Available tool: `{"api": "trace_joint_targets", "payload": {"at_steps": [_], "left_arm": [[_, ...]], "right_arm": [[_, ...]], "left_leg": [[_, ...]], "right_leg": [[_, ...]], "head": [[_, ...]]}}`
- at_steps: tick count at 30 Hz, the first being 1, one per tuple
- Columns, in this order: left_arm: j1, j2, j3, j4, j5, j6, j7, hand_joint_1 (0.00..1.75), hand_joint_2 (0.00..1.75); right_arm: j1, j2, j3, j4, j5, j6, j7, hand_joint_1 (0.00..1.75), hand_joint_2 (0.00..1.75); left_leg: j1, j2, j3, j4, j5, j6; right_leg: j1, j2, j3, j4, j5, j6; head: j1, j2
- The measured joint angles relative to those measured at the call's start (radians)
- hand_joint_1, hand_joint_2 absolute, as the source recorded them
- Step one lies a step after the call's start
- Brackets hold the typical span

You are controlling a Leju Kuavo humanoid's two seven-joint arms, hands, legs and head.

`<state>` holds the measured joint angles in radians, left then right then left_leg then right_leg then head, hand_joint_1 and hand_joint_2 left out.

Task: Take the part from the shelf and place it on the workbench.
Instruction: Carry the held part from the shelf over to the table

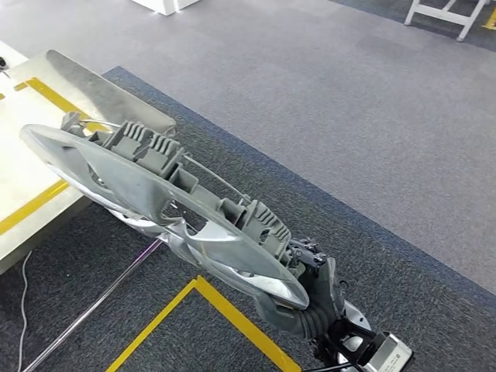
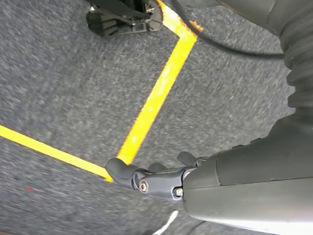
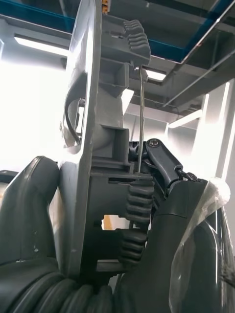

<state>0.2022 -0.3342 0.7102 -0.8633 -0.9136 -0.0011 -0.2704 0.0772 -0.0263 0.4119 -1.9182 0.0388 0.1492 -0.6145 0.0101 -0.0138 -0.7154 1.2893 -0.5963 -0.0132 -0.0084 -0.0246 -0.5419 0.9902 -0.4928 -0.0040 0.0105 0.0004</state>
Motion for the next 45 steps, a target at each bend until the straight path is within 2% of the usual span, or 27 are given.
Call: {"api": "trace_joint_targets", "payload": {"at_steps": [1, 2, 5, 7, 9, 10, 12, 14, 15, 16, 17, 19, 21, 23, 24, 25, 26, 29, 31, 32, 34, 36, 38, 40, 42, 43, 45], "left_arm": [[0.000, 0.000, 0.001, 0.000, 0.000, 0.000, 0.000, 0.00, 1.75], [0.000, 0.000, 0.002, 0.001, 0.000, 0.000, 0.000, 0.00, 1.75], [-0.001, 0.000, 0.004, 0.002, 0.000, 0.000, 0.000, 0.00, 1.75], [-0.003, 0.000, 0.006, 0.003, 0.000, 0.001, 0.000, 0.00, 1.75], [-0.003, 0.000, 0.009, 0.004, 0.000, 0.001, 0.000, 0.00, 1.75], [-0.003, 0.000, 0.010, 0.004, 0.000, 0.001, 0.000, 0.00, 1.75], [-0.005, -0.001, 0.013, 0.005, 0.000, 0.002, 0.000, 0.00, 1.75], [-0.008, -0.002, 0.015, 0.006, 0.000, 0.002, 0.000, 0.00, 1.75], [-0.010, -0.002, 0.017, 0.008, -0.001, 0.002, -0.001, 0.00, 1.75], [-0.012, -0.001, 0.018, 0.011, -0.002, 0.002, -0.002, 0.00, 1.75], [-0.014, -0.001, 0.019, 0.014, -0.004, 0.002, -0.004, 0.00, 1.75], [-0.020, 0.000, 0.021, 0.022, -0.008, 0.003, -0.008, 0.00, 1.75], [-0.026, 0.001, 0.022, 0.026, -0.010, 0.003, -0.011, 0.00, 1.75], [-0.028, 0.002, 0.024, 0.032, -0.011, 0.004, -0.012, 0.00, 1.75], [-0.028, 0.003, 0.026, 0.036, -0.012, 0.004, -0.013, 0.00, 1.75], [-0.028, 0.004, 0.029, 0.039, -0.012, 0.005, -0.013, 0.00, 1.75], [-0.029, 0.005, 0.031, 0.041, -0.012, 0.005, -0.014, 0.00, 1.75], [-0.032, 0.006, 0.034, 0.045, -0.012, 0.005, -0.016, 0.00, 1.75], [-0.033, 0.006, 0.034, 0.047, -0.012, 0.003, -0.017, 0.00, 1.75], [-0.032, 0.006, 0.035, 0.048, -0.012, 0.002, -0.017, 0.00, 1.75], [-0.031, 0.007, 0.037, 0.049, -0.012, 0.000, -0.017, 0.00, 1.75], [-0.032, 0.007, 0.040, 0.050, -0.012, 0.000, -0.017, 0.00, 1.75], [-0.033, 0.007, 0.042, 0.050, -0.012, -0.001, -0.017, 0.00, 1.75], [-0.033, 0.006, 0.044, 0.051, -0.012, -0.001, -0.017, 0.00, 1.75], [-0.032, 0.004, 0.047, 0.052, -0.012, 0.000, -0.017, 0.00, 1.75], [-0.032, 0.004, 0.048, 0.052, -0.012, 0.001, -0.017, 0.00, 1.75], [-0.034, 0.003, 0.048, 0.053, -0.012, 0.001, -0.017, 0.00, 1.75]], "right_arm": [[0.000, 0.000, 0.000, 0.000, 0.000, 0.000, 0.000, 1.75, 1.75], [0.000, 0.000, 0.000, 0.000, 0.001, 0.000, 0.000, 1.75, 1.75], [0.000, 0.000, 0.001, 0.000, 0.001, 0.001, 0.000, 1.75, 1.75], [0.000, 0.000, 0.002, 0.000, 0.002, 0.001, -0.001, 1.75, 1.75], [-0.001, 0.000, 0.002, 0.000, 0.003, 0.001, -0.002, 1.75, 1.75], [-0.003, 0.000, 0.002, 0.000, 0.003, 0.001, -0.002, 1.75, 1.75], [-0.004, 0.000, 0.003, 0.000, 0.003, 0.001, -0.002, 1.75, 1.75], [-0.002, 0.000, 0.004, 0.000, 0.002, 0.001, -0.003, 1.75, 1.75], [-0.001, 0.000, 0.004, 0.000, 0.001, 0.001, -0.003, 1.75, 1.75], [0.000, 0.000, 0.005, 0.000, 0.000, 0.001, -0.003, 1.75, 1.75], [0.000, 0.000, 0.006, 0.000, 0.000, 0.001, -0.002, 1.75, 1.75], [-0.001, 0.000, 0.006, 0.000, -0.002, 0.001, -0.002, 1.75, 1.75], [-0.002, 0.000, 0.006, 0.000, -0.003, 0.001, -0.002, 1.75, 1.75], [-0.002, 0.000, 0.007, 0.000, -0.003, 0.001, -0.003, 1.75, 1.75], [-0.002, 0.000, 0.007, 0.000, -0.003, 0.000, -0.003, 1.75, 1.75], [-0.002, 0.000, 0.007, 0.000, -0.003, 0.000, -0.003, 1.75, 1.75], [-0.002, 0.000, 0.007, 0.000, -0.003, 0.000, -0.003, 1.75, 1.75], [-0.001, 0.000, 0.007, 0.000, -0.004, -0.002, -0.006, 1.75, 1.75], [0.001, 0.000, 0.006, 0.000, -0.005, -0.003, -0.008, 1.75, 1.75], [0.002, 0.000, 0.006, 0.000, -0.005, -0.003, -0.008, 1.75, 1.75], [0.002, 0.000, 0.006, 0.000, -0.005, -0.003, -0.008, 1.75, 1.75], [0.002, 0.000, 0.007, 0.000, -0.005, -0.003, -0.009, 1.75, 1.75], [0.003, 0.000, 0.007, 0.000, -0.004, -0.003, -0.010, 1.75, 1.75], [0.002, 0.000, 0.007, 0.000, -0.004, -0.004, -0.011, 1.75, 1.75], [0.001, 0.000, 0.007, -0.001, -0.003, -0.004, -0.011, 1.75, 1.75], [0.001, 0.000, 0.007, -0.001, -0.003, -0.005, -0.011, 1.75, 1.75], [0.002, 0.000, 0.007, -0.001, -0.003, -0.005, -0.012, 1.75, 1.75]], "left_leg": [[0.003, 0.002, -0.009, 0.018, 0.002, -0.004], [0.006, 0.004, 0.002, -0.004, 0.022, -0.007], [0.007, 0.042, 0.098, -0.193, 0.107, -0.008], [0.000, 0.063, 0.130, -0.258, 0.119, 0.004], [-0.004, 0.049, 0.128, -0.261, 0.118, 0.020], [-0.003, 0.040, 0.130, -0.264, 0.120, 0.026], [0.002, 0.024, 0.136, -0.271, 0.124, 0.039], [0.003, 0.006, 0.137, -0.272, 0.124, 0.048], [0.002, -0.005, 0.136, -0.272, 0.124, 0.049], [0.001, -0.018, 0.137, -0.272, 0.123, 0.050], [0.000, -0.031, 0.138, -0.271, 0.123, 0.050], [-0.001, -0.060, 0.142, -0.271, 0.122, 0.049], [-0.002, -0.086, 0.142, -0.269, 0.120, 0.044], [0.001, -0.106, 0.134, -0.267, 0.122, 0.033], [0.003, -0.116, 0.130, -0.266, 0.123, 0.026], [0.005, -0.116, 0.128, -0.265, 0.122, 0.020], [0.003, -0.099, 0.124, -0.254, 0.114, 0.015], [-0.001, -0.015, 0.063, -0.119, 0.040, 0.002], [0.001, 0.000, 0.008, -0.007, 0.000, -0.003], [0.002, 0.002, -0.001, 0.010, 0.004, -0.003], [0.001, 0.013, 0.041, -0.074, 0.065, 0.000], [-0.006, 0.052, 0.108, -0.205, 0.117, 0.010], [-0.015, 0.079, 0.134, -0.261, 0.122, 0.021], [-0.017, 0.063, 0.133, -0.266, 0.119, 0.031], [-0.012, 0.041, 0.136, -0.273, 0.122, 0.041], [-0.009, 0.031, 0.138, -0.277, 0.124, 0.046], [-0.007, 0.011, 0.139, -0.277, 0.124, 0.053]], "right_leg": [[0.000, -0.013, 0.001, 0.000, -0.002, 0.001], [-0.001, -0.024, 0.002, 0.001, -0.004, 0.003], [0.000, -0.052, 0.007, 0.006, -0.013, 0.015], [0.004, -0.066, 0.010, 0.009, -0.018, 0.026], [0.004, -0.079, 0.015, 0.006, -0.020, 0.038], [0.002, -0.076, 0.017, 0.007, -0.024, 0.044], [-0.002, -0.040, -0.002, 0.052, -0.057, 0.052], [-0.003, 0.007, -0.068, 0.180, -0.118, 0.053], [-0.003, 0.017, -0.106, 0.249, -0.141, 0.053], [-0.003, 0.021, -0.133, 0.293, -0.147, 0.053], [-0.003, 0.023, -0.141, 0.296, -0.132, 0.051], [-0.003, 0.039, -0.103, 0.196, -0.056, 0.043], [-0.005, 0.081, -0.045, 0.069, -0.005, 0.036], [-0.006, 0.103, -0.019, 0.022, -0.003, 0.034], [-0.005, 0.095, -0.014, 0.016, -0.003, 0.033], [-0.006, 0.084, -0.012, 0.015, -0.002, 0.031], [-0.007, 0.071, -0.007, 0.011, -0.002, 0.026], [-0.008, 0.027, 0.002, 0.005, -0.005, 0.011], [-0.006, -0.002, 0.003, 0.006, -0.009, 0.008], [-0.005, -0.015, 0.004, 0.006, -0.011, 0.008], [-0.004, -0.038, 0.010, 0.006, -0.016, 0.011], [-0.001, -0.058, 0.020, 0.007, -0.024, 0.017], [0.005, -0.077, 0.025, 0.007, -0.030, 0.027], [0.007, -0.098, 0.031, 0.004, -0.035, 0.037], [0.004, -0.076, 0.024, 0.024, -0.054, 0.047], [0.002, -0.049, 0.006, 0.062, -0.077, 0.051], [-0.001, 0.004, -0.064, 0.193, -0.134, 0.055]], "head": [[0.000, 0.000], [0.000, 0.000], [0.000, 0.000], [0.000, 0.000], [0.000, 0.000], [0.001, 0.000], [0.005, 0.000], [0.011, 0.000], [0.012, 0.000], [0.012, 0.000], [0.012, 0.000], [0.013, 0.000], [0.012, 0.000], [0.011, 0.000], [0.011, 0.000], [0.011, 0.000], [0.008, 0.000], [-0.001, 0.000], [-0.002, 0.000], [-0.002, 0.000], [-0.002, 0.000], [-0.002, 0.000], [-0.001, 0.000], [0.001, 0.000], [0.004, 0.000], [0.007, 0.000], [0.013, 0.000]]}}
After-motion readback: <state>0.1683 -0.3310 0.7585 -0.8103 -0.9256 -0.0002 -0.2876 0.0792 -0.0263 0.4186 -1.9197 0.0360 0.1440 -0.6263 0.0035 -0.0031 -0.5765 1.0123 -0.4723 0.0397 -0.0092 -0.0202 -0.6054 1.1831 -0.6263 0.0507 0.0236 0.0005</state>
